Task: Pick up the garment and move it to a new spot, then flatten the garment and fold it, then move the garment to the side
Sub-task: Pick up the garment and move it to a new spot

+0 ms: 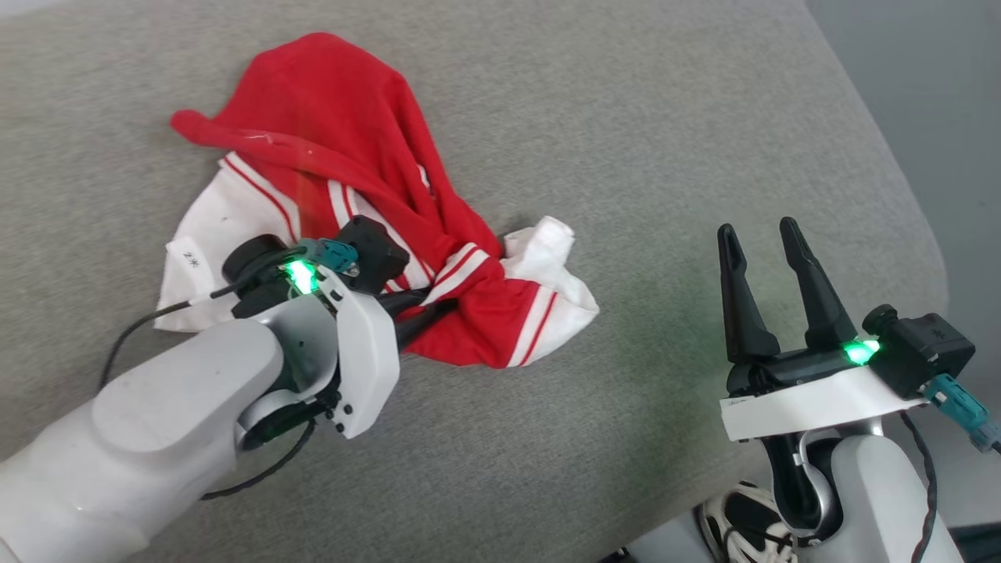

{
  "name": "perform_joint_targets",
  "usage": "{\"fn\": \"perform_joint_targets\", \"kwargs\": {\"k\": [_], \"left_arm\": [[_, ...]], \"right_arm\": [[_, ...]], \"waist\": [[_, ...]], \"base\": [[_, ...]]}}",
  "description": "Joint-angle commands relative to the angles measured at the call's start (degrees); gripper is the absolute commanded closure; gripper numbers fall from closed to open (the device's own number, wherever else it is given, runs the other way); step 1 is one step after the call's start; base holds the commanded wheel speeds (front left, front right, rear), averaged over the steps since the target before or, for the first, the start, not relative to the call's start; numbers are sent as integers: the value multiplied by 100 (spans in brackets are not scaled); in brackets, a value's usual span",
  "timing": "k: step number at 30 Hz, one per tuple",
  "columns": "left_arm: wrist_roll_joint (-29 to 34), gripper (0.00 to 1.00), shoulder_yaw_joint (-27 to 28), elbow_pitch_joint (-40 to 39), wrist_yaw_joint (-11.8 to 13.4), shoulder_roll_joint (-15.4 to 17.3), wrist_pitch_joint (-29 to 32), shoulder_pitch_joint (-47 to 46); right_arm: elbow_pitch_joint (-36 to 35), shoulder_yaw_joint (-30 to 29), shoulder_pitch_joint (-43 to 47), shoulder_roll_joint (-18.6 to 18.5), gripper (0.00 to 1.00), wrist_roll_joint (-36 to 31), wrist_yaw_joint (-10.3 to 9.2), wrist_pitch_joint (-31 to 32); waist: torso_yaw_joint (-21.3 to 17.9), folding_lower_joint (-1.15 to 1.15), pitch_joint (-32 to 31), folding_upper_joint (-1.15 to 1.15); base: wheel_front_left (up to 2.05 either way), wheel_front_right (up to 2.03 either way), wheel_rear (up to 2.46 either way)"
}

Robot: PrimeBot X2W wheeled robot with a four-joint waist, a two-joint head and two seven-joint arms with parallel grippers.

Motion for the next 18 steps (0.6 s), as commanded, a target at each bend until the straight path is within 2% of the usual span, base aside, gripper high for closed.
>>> {"fn": "perform_joint_targets", "kwargs": {"k": [1,5,6,7,8,12,18], "left_arm": [[83,100,-39,94,14,62,142,163],[230,100,-81,210,21,156,401,320],[263,79,-86,209,21,155,410,331],[302,51,-86,205,22,153,388,316],[349,0,-83,182,21,151,325,271],[374,0,-10,100,40,127,-69,-3],[-101,0,-14,-213,14,-22,-1033,-235]], "right_arm": [[-47,26,26,6,0,43,-2,-29],[-64,60,65,5,0,102,-2,-29],[-60,57,72,5,0,107,-2,-29],[-51,54,79,6,0,107,-2,-29],[-37,49,81,5,0,86,-3,-29],[53,7,48,3,0,-111,-2,-29],[248,-130,-42,2,0,-586,-2,-30]], "waist": [[-124,0,99,0],[-162,0,114,0],[-151,0,108,0],[-127,0,93,0],[-93,0,76,0],[144,0,-65,0],[690,0,-406,0]], "base": [[0,0,0],[0,0,0],[0,0,0],[0,0,0],[0,0,0],[0,0,0],[0,0,0]]}}
